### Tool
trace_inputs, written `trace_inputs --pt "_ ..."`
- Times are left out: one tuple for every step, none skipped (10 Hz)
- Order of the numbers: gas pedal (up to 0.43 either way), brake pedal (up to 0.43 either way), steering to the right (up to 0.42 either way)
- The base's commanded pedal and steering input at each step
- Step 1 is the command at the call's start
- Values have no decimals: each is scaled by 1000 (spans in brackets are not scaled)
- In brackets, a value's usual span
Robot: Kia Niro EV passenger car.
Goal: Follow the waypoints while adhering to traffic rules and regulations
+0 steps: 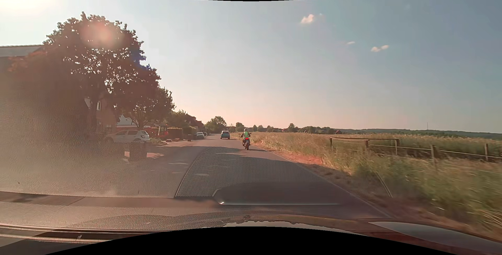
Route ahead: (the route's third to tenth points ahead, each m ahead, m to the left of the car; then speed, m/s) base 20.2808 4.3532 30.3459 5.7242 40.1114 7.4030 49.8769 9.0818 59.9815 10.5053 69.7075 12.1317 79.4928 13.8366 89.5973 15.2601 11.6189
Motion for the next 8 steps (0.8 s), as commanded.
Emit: trace_inputs --pt "197 0 -26" --pt "197 0 -28" --pt "197 0 -29" --pt "197 0 -29" --pt "197 0 -29" --pt "197 0 -30" --pt "197 0 -30" --pt "197 0 -30"
